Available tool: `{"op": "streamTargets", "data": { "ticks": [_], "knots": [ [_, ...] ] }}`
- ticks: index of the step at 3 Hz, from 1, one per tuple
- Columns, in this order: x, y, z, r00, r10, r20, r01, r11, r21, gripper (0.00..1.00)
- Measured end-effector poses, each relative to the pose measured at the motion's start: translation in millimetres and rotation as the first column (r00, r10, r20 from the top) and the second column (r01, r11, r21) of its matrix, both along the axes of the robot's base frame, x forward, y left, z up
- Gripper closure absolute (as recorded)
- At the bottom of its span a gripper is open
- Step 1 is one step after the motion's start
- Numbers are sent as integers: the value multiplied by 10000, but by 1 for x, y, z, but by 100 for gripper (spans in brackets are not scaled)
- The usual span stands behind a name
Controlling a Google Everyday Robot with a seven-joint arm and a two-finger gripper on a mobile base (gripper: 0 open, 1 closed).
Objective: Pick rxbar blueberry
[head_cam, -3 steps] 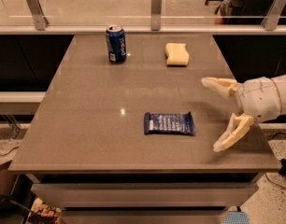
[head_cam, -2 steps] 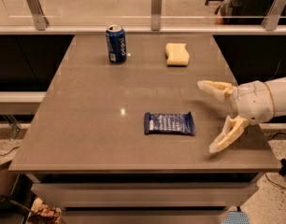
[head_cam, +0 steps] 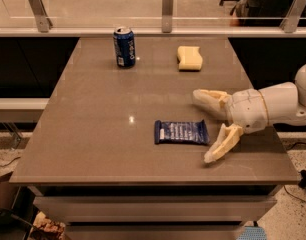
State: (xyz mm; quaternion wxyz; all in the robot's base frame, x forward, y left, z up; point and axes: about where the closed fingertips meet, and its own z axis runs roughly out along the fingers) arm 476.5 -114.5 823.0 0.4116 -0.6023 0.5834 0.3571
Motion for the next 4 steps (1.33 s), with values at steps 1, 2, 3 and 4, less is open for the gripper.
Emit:
{"op": "streamTargets", "data": {
  "ticks": [1, 2, 3, 4],
  "knots": [
    [-4, 13, -10, 9998, 62, -198, -59, 9999, 134, 0],
    [-6, 17, -13, 9997, 105, -241, -101, 9998, 154, 0],
    [-8, 25, -9, 9996, 213, -201, -214, 9998, -25, 0],
    [-9, 26, -9, 9995, 249, -203, -250, 9997, -16, 18]
  ]
}}
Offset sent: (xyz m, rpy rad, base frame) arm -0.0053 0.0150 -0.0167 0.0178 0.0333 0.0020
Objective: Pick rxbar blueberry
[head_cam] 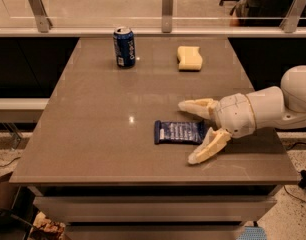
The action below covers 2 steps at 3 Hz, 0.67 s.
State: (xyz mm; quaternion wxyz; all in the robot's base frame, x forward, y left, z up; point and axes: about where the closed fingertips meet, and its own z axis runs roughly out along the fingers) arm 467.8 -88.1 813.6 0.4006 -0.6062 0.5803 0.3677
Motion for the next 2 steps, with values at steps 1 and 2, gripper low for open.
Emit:
{"op": "streamTargets", "data": {
  "ticks": [1, 2],
  "knots": [
    [0, 2, 0, 10000, 42, 0, -42, 10000, 1, 41],
    [-1, 4, 0, 10000, 82, 0, -82, 10000, 3, 65]
  ]
}}
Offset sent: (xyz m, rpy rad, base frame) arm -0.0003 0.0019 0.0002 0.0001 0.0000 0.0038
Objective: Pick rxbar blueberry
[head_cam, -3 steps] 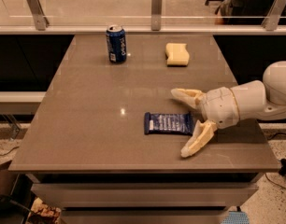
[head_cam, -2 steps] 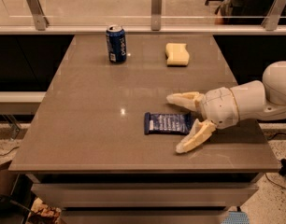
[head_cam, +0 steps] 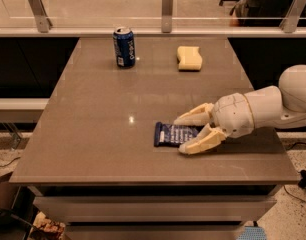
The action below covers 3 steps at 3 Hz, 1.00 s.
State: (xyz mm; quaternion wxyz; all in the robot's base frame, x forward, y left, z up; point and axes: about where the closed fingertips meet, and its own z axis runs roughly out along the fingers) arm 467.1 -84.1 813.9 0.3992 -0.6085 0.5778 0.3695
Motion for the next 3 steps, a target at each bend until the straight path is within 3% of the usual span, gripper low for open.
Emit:
{"op": "streamTargets", "data": {
  "ticks": [1, 2, 3],
  "knots": [
    [0, 2, 0, 10000, 38, 0, -38, 10000, 1, 88],
    [-1, 4, 0, 10000, 78, 0, -78, 10000, 3, 100],
    [-2, 5, 5, 9999, 136, 6, -136, 9999, -33, 100]
  ]
}}
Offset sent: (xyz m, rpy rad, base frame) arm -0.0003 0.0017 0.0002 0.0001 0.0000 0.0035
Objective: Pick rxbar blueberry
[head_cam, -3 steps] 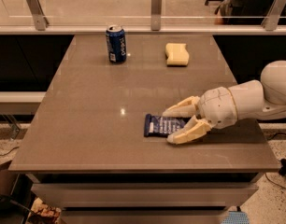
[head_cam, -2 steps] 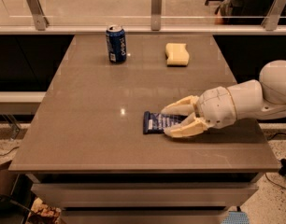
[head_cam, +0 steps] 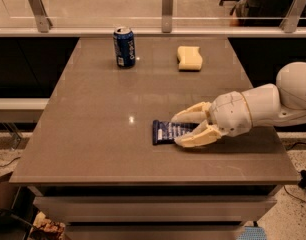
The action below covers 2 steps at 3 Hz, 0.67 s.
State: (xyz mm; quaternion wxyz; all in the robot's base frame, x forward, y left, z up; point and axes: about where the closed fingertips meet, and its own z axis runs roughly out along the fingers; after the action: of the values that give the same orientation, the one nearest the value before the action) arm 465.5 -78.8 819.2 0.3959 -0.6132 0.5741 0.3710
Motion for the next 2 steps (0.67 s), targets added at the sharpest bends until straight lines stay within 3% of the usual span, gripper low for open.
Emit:
{"op": "streamTargets", "data": {
  "ticks": [2],
  "knots": [
    [-2, -1, 28, 9997, 173, -151, -175, 9998, -133, 100]
  ]
}}
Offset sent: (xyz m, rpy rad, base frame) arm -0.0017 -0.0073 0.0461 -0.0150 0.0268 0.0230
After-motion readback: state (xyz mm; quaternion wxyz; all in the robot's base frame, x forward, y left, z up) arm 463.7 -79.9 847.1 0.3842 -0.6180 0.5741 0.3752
